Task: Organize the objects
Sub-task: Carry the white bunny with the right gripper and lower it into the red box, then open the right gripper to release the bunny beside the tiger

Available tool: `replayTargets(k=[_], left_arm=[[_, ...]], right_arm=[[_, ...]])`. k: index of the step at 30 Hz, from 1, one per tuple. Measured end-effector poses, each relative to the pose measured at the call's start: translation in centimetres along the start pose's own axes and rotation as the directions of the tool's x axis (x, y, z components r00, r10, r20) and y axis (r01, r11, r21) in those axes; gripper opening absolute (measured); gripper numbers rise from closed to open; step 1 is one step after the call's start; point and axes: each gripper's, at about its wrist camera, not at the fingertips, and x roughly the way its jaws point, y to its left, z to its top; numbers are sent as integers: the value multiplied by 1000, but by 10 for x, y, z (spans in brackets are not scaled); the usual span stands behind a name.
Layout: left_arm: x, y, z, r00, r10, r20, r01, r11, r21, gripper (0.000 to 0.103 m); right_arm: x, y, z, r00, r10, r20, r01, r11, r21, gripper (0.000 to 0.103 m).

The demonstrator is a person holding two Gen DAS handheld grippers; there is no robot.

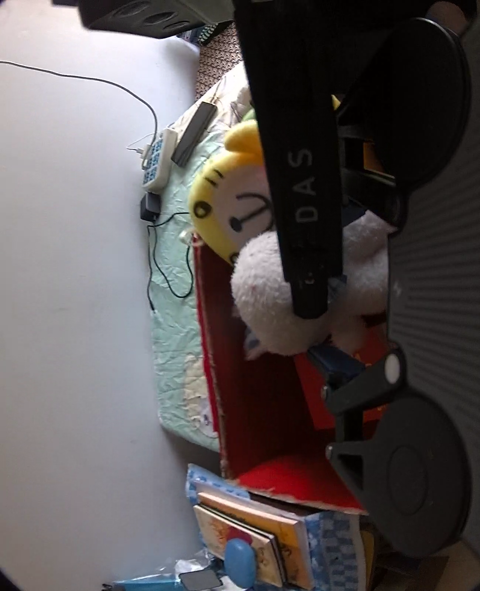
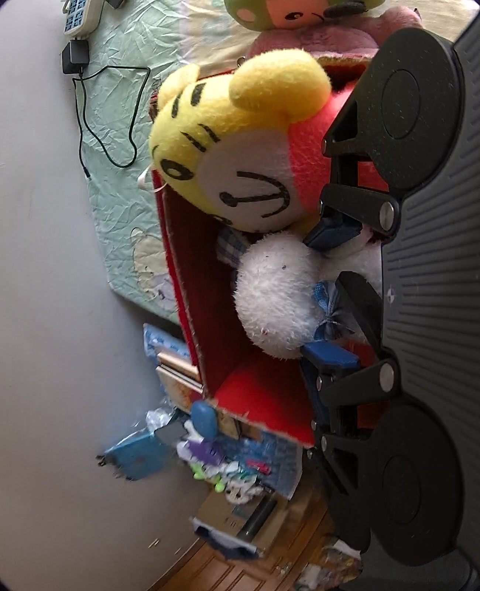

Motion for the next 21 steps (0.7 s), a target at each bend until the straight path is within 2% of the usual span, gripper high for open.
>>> replayTargets(k=[9, 15, 16, 17, 18, 21], left_arm=[[23, 12, -7, 999, -19, -41, 19, 1000, -11, 69], [28, 13, -11, 998, -31, -51, 31, 1000, 1, 73], [29, 13, -10, 998, -32, -52, 32, 999, 4, 75], [31, 14, -11, 998, -33, -58, 34, 999, 3, 76], [32, 14, -12, 997, -39, -64, 39, 999, 0, 77], [36, 15, -15, 994, -68, -85, 67, 998, -14, 77]], right_arm=[[20, 9, -2, 994, -112, 12, 113, 989, -101, 57], [-2, 2, -4, 996, -58, 71, 60, 998, -31, 54], [-7, 0, -5, 996, -42, 80, 43, 999, -11, 53], [-9, 0, -6, 996, -40, 80, 40, 999, 0, 47], [-9, 0, -6, 996, -50, 72, 50, 999, 5, 38], [-8, -2, -9, 995, -85, 52, 84, 996, 22, 24]])
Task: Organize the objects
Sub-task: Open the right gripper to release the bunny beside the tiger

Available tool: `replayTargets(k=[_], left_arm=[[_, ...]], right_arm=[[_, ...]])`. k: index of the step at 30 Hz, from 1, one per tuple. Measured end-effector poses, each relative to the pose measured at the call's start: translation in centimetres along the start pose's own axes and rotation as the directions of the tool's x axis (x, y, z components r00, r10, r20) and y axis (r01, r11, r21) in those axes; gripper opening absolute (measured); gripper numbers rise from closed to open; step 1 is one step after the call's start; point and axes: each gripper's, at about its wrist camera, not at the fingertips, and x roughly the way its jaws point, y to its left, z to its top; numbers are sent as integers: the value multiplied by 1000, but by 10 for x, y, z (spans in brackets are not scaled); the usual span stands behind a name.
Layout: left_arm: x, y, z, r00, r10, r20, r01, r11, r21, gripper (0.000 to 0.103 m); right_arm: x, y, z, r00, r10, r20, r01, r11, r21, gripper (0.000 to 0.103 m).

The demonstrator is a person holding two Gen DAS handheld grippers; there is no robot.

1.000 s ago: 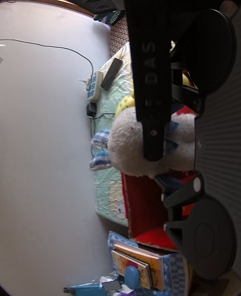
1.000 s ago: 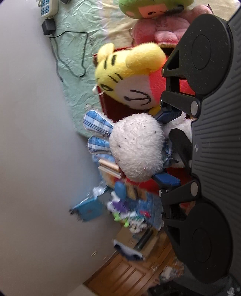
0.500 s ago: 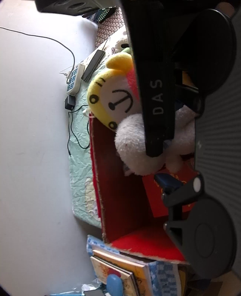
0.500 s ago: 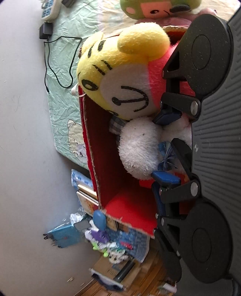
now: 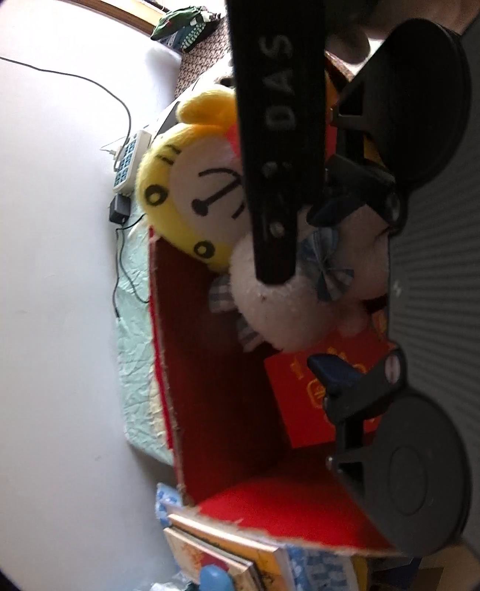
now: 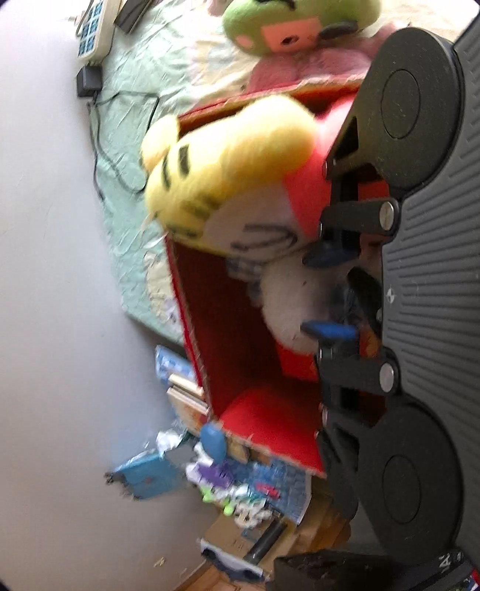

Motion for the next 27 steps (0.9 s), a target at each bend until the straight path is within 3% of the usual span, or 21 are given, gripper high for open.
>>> replayTargets(k=[3, 8, 10, 14, 22, 24, 27], left_arm=[[2, -3, -2, 1000, -5, -7, 5, 1000, 11, 78], [0, -2, -1, 1000, 4, -8, -4, 1000, 23, 82], [-5, -1, -1, 1000, 11, -2, -11, 1000, 26, 89], [-17, 3, -2, 999, 29, 13, -29, 999, 23, 89], [-19, 3, -6, 998, 63, 5, -63, 998, 23, 85], [-17, 2, -5, 998, 65, 2, -65, 998, 21, 85], [-16, -1, -5, 996, 84, -3, -83, 996, 21, 85]], right_arm=[[1, -3, -4, 1000, -19, 1, 19, 1000, 1, 16], [3, -8, -6, 1000, -28, 11, 28, 1000, 12, 13], [3, -12, -7, 1000, -29, 9, 29, 999, 14, 10], [6, -21, -10, 1000, -26, 5, 26, 999, 32, 2], [-1, -24, -14, 1000, 0, 29, -1, 998, 58, 3], [-8, -27, -16, 998, 29, 55, -34, 996, 84, 9], [-15, -29, -19, 996, 25, 80, -31, 996, 86, 9]])
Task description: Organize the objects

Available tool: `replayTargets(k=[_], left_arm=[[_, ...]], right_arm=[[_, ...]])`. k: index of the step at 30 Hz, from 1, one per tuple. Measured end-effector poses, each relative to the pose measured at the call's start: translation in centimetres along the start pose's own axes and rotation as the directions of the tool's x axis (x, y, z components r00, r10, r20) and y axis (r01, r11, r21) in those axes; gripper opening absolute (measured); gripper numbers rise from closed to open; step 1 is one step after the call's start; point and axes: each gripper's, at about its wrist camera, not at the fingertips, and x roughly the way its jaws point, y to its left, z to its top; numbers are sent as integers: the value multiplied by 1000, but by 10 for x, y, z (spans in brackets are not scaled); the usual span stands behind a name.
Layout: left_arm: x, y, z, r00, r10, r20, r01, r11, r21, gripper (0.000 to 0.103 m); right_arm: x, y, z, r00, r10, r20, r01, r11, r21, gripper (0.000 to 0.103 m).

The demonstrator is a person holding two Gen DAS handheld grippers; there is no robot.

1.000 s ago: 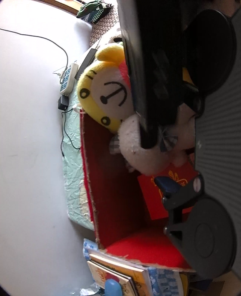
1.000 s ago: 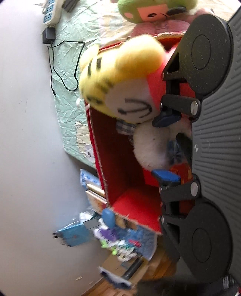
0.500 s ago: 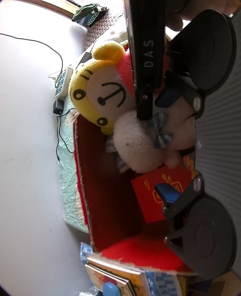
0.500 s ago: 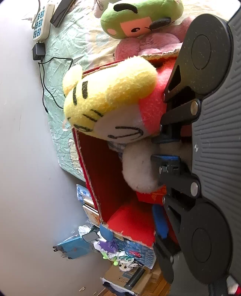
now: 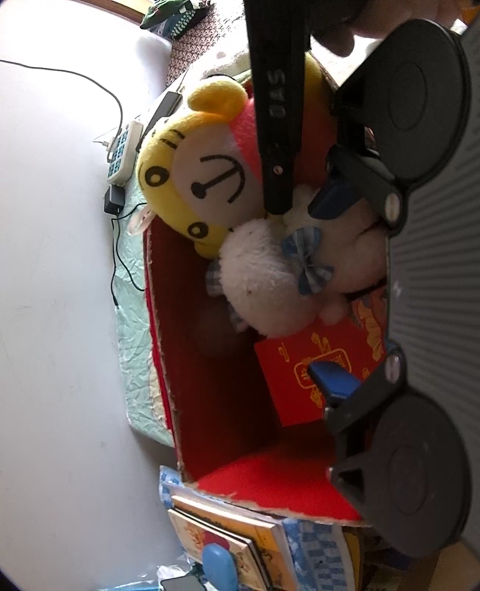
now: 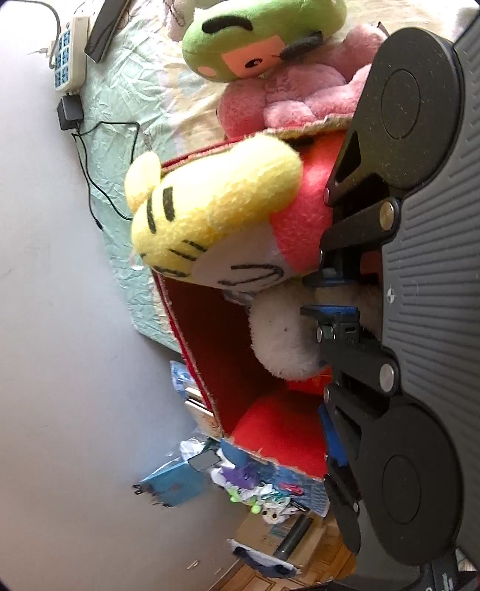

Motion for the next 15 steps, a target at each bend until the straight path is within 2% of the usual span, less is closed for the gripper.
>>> replayTargets(k=[4, 10, 15], left_arm=[[1, -5, 2, 999, 31, -10, -31, 1000, 5, 86], [2, -14, 1, 997, 72, -22, -72, 997, 22, 89], [2, -15, 0, 996, 86, -27, -86, 996, 15, 91]], right_arm=[[-4, -1, -4, 1000, 0, 21, 0, 1000, -22, 9], [-6, -9, -6, 998, 18, 54, -19, 1000, 9, 9], [-10, -6, -10, 997, 5, 76, -3, 1000, -25, 9]])
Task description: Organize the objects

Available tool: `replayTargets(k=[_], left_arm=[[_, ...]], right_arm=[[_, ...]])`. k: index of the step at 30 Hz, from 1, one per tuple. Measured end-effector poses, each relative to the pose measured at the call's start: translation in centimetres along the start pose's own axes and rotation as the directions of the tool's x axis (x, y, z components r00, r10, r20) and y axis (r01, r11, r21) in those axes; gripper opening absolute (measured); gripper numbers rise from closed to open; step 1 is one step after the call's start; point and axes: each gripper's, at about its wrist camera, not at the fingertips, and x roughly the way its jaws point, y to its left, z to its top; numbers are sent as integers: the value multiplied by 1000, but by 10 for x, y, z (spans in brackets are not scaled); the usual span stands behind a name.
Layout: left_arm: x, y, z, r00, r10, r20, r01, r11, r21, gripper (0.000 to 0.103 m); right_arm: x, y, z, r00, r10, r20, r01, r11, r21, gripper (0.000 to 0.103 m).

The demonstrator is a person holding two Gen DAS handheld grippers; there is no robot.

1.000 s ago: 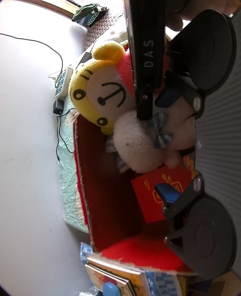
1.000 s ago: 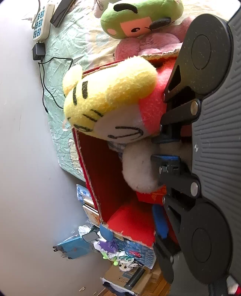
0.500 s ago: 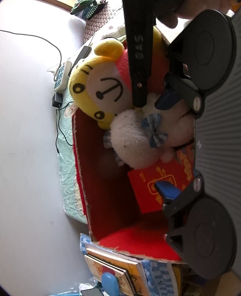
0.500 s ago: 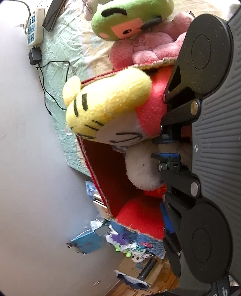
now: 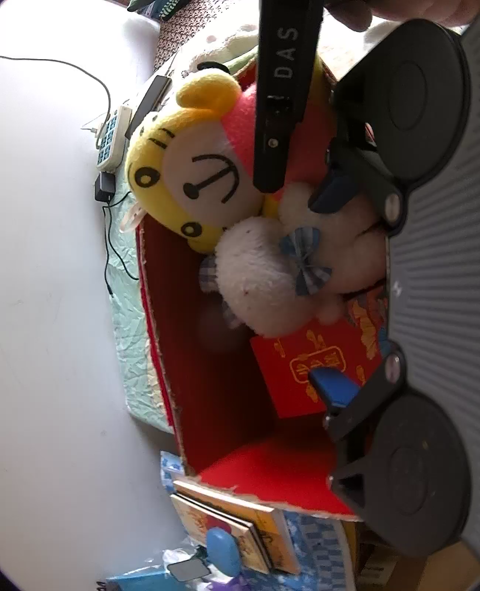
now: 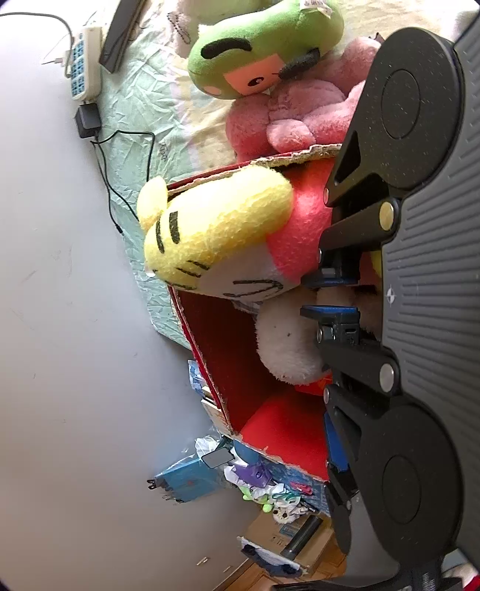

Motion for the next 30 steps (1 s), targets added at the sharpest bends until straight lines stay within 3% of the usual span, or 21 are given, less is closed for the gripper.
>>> replayTargets(k=[30], left_arm=[[1, -6, 1, 998, 42, -38, -44, 998, -35, 94]], right_arm=[[-6, 2, -5, 1000, -3, 20, 4, 999, -37, 9]])
